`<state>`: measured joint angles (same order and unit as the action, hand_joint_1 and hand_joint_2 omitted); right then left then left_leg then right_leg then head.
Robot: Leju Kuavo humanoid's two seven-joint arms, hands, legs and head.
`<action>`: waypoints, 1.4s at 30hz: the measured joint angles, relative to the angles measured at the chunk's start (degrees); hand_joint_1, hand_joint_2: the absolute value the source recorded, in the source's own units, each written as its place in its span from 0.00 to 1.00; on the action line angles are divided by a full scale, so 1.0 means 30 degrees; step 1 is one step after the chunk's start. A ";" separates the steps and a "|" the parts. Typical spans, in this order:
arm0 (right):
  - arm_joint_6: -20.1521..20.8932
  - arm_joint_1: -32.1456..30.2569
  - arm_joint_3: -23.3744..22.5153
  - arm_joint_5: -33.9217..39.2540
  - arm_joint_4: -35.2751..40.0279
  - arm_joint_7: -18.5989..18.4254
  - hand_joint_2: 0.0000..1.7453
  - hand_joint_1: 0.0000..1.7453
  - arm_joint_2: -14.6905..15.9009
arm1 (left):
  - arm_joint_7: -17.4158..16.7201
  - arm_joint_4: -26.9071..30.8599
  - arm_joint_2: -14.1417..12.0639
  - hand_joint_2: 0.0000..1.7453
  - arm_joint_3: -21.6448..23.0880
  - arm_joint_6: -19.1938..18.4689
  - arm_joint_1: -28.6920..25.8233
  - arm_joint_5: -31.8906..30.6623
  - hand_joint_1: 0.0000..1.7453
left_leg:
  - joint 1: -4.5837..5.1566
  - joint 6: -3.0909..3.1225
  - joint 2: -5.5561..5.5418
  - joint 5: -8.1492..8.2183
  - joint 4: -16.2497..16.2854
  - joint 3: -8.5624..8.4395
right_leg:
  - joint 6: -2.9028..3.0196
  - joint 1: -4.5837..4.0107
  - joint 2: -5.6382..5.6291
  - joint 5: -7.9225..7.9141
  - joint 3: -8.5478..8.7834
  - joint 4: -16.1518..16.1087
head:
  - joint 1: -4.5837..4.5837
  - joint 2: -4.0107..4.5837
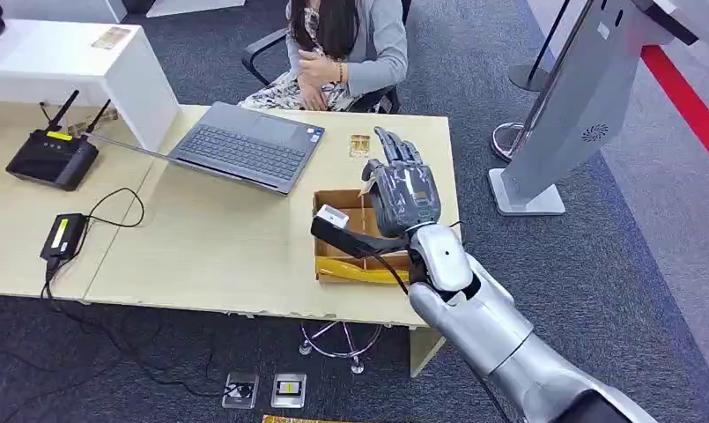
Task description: Pass the card to the sensor for recognition and then transmit it.
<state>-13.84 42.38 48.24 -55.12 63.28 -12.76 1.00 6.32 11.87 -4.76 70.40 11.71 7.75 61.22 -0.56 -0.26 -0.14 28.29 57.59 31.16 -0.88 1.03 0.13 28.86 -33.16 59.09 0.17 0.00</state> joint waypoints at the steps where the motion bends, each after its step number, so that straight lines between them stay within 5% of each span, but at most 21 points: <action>1: -0.0015 0.0147 0.0007 0.0269 -0.0095 0.0248 1.00 1.00 -0.0131 | 0.0044 0.0000 0.0000 0.00 0.0000 -0.0102 0.0006 -0.0109 0.00 | 0.0000 0.0000 0.0000 0.0000 -0.0001 0.0000 | 0.0000 0.0000 0.0000 0.0000 -0.0001 0.0001 | -0.0007 0.0000; 6: -0.0335 0.1304 0.0058 0.1572 -0.2125 0.1311 1.00 1.00 -0.1251 | 0.0058 0.0000 0.0000 0.00 0.0043 -0.0473 0.0033 -0.0553 0.00 | -0.0006 -0.0002 -0.0002 -0.0003 -0.0002 0.0002 | 0.0000 -0.0006 0.0009 0.0000 0.0002 0.0005 | -0.0007 0.0007; 14: -0.0445 0.3167 0.0066 0.2046 -0.6708 0.1405 1.00 1.00 -0.2898 | -0.0037 0.0000 0.0000 0.00 0.0044 -0.0553 0.0039 -0.0699 0.00 | -0.0005 -0.0003 -0.0005 -0.0007 0.0000 0.0002 | 0.0000 -0.0006 0.0008 0.0000 0.0001 0.0004 | 0.0000 0.0007; 26: -0.0430 0.3638 0.0066 0.1835 -0.9355 0.0654 1.00 1.00 -0.3518 | -0.0052 0.0000 -0.0022 0.00 0.0044 -0.0838 0.0035 -0.0852 0.00 | -0.0005 -0.0002 -0.0005 -0.0006 0.0001 0.0002 | 0.0001 -0.0006 0.0006 0.0000 -0.0001 -0.0005 | 0.0000 0.0000; 27: -0.0430 0.3644 0.0066 0.1835 -0.9463 0.0640 1.00 0.39 -0.3518 | -0.0059 0.0000 -0.0029 0.00 0.0044 -0.0860 0.0035 -0.0852 0.00 | -0.0005 -0.0002 -0.0005 -0.0006 0.0001 -0.0002 | 0.0000 -0.0006 0.0005 0.0000 0.0000 -0.0004 | -0.0007 0.0007; 28: -0.0437 0.3646 0.0066 0.1827 -0.9566 0.0618 1.00 0.39 -0.3518 | -0.0051 0.0000 -0.0029 0.00 0.0044 -0.0889 0.0035 -0.0852 0.00 | -0.0005 -0.0002 -0.0005 -0.0006 0.0001 -0.0003 | 0.0000 -0.0006 0.0005 0.0000 0.0000 -0.0004 | -0.0007 0.0007; 29: -0.0444 0.3637 0.0066 0.1777 -0.9660 0.0589 0.00 0.00 -0.3518 | -0.0058 0.0000 -0.0029 0.00 0.0044 -0.0925 0.0035 -0.0852 0.00 | -0.0005 -0.0002 -0.0005 -0.0006 0.0002 -0.0002 | 0.0000 -0.0006 0.0005 0.0000 0.0000 -0.0004 | -0.0007 0.0007; 42: -0.0670 0.3631 0.0044 0.0917 -1.0338 0.0458 0.00 0.00 -0.3504 | -0.0051 0.0000 -0.0036 0.00 0.0044 -0.1114 0.0035 -0.0903 0.00 | -0.0005 -0.0002 -0.0003 -0.0006 0.0002 -0.0004 | 0.0000 -0.0006 0.0003 0.0000 -0.0003 -0.0004 | 0.0000 0.0000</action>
<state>-15.85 53.27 48.37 -52.37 32.26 -11.39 -9.51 6.16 11.87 -4.87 70.53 8.37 7.85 58.51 -0.57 -0.27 -0.15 28.27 57.59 31.15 -0.88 1.01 0.14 28.86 -33.16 59.08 0.17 0.00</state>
